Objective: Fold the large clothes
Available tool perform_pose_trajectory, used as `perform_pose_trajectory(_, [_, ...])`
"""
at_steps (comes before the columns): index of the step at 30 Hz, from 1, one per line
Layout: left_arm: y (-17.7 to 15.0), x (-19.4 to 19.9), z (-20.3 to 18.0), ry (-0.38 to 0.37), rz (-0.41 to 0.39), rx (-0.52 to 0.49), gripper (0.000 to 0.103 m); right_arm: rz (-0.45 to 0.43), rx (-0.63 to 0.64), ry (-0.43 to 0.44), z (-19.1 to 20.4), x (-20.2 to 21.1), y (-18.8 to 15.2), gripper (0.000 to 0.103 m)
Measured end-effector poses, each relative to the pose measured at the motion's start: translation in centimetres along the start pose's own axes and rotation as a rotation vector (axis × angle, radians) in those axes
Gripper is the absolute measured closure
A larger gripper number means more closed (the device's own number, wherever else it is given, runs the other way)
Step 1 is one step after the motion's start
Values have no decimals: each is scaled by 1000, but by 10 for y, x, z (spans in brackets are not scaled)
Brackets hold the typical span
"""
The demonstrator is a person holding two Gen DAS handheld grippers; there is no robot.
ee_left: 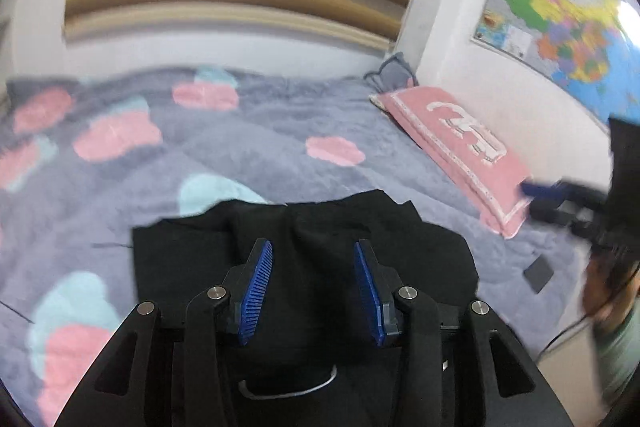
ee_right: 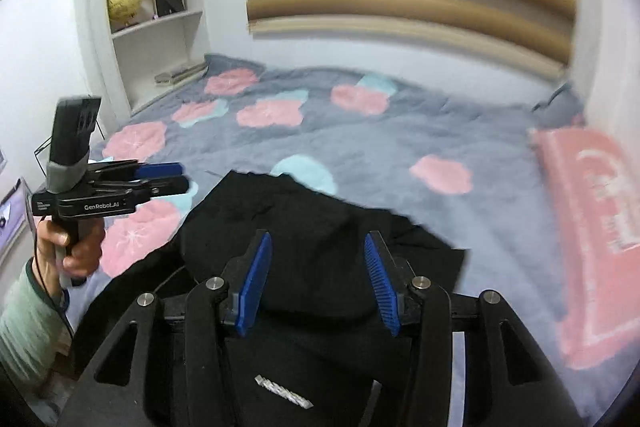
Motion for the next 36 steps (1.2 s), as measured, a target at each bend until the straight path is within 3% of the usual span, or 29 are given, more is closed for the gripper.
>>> perform_pose_trajectory(5, [-19, -63, 8, -40, 148, 70, 60, 127, -30, 104, 8, -94, -14, 51])
perform_pose_trajectory(7, [-39, -82, 9, -69, 226, 86, 60, 188, -50, 120, 10, -123, -32, 51])
perform_pose_trajectory(11, [-102, -114, 17, -40, 380, 77, 60, 329, -25, 120, 17, -161, -90, 51])
perform_pose_trajectory(14, [-124, -124, 10, 27, 346, 1, 60, 384, 13, 61, 20, -182, -136, 51])
perform_pose_trajectory(18, [-126, -116, -6, 122, 270, -110, 59, 346, -41, 63, 14, -180, -140, 51])
perform_pose_trajectory(21, [-121, -92, -19, 117, 255, -129, 59, 335, -42, 77, 13, -167, -137, 51])
perform_pose_trajectory(25, [-110, -46, -39, 29, 186, -122, 59, 279, -111, 145, 18, -126, -130, 50])
perform_pose_trajectory(27, [-109, -36, -38, 44, 162, -93, 59, 254, -128, 170, 22, -111, -129, 49])
perform_pose_trajectory(30, [-118, -52, -23, 92, 207, -57, 57, 260, -97, 120, 26, -109, -139, 49])
perform_pose_trajectory(32, [-142, -88, 0, 122, 331, 37, 57, 335, -84, 47, 20, -130, -157, 50])
perform_pose_trajectory(33, [-155, -106, 9, 102, 389, 107, 57, 377, -99, 34, 20, -143, -165, 50])
perform_pose_trajectory(35, [-172, -124, 19, 78, 421, 172, 57, 418, -140, 46, 16, -162, -181, 50])
perform_pose_trajectory(36, [-173, -124, 17, 92, 409, 159, 57, 415, -146, 47, 15, -166, -180, 50])
Point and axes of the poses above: each gripper's, at about its wrist camera, not at the fingertips, and x roughly against the way its jaws point, z to its left, y to its top, the point moved 8 cm from there along -x, roughly the way its jaws point
